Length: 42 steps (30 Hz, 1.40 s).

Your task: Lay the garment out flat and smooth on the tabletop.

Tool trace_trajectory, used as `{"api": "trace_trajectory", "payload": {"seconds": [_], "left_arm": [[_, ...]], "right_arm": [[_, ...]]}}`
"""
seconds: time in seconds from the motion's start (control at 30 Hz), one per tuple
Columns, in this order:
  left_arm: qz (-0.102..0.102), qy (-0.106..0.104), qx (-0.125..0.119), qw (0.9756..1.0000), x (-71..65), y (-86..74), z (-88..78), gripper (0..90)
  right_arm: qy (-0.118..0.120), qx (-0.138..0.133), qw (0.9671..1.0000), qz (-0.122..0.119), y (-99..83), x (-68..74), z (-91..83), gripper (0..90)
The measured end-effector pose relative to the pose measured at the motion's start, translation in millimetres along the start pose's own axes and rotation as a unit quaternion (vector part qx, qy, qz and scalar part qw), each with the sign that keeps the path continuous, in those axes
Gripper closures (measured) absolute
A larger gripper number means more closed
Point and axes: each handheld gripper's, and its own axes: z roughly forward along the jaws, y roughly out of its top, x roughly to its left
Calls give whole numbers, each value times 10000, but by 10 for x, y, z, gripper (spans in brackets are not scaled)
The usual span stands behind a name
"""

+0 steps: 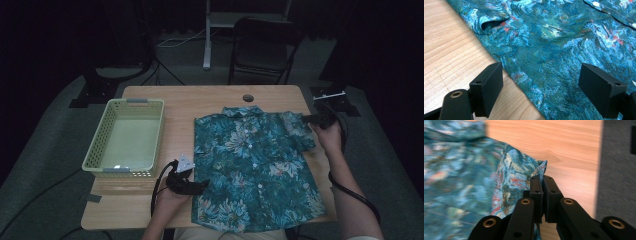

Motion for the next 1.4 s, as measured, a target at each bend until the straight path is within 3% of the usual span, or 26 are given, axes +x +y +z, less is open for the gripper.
{"api": "trace_trajectory", "payload": {"seconds": [0.2,0.33,0.57,0.67,0.8,0.97,1.2,1.4], "left_arm": [[16,-25,2,10000,-3,0,1,206],[47,-10,17,10000,-6,1,1,206],[39,-11,14,10000,-6,1,1,206],[50,-17,18,10000,-8,1,1,206],[100,-8,32,9999,-18,1,4,206],[83,11,28,10000,-15,1,3,206],[89,-5,31,10000,-17,0,3,207],[99,9,38,9999,-19,0,3,206]], "right_arm": [[-374,142,9991,138,-36,-194,48,865],[-443,245,9984,254,-76,-285,84,859],[-413,197,9975,543,-168,-356,117,540],[-175,138,9972,711,-221,-375,104,464],[138,15,9960,883,-326,-366,82,371],[238,-162,9959,855,-489,-289,67,192],[354,-188,9977,555,-751,-136,53,145],[382,-564,9963,525,-989,-16,-61,145]]}}
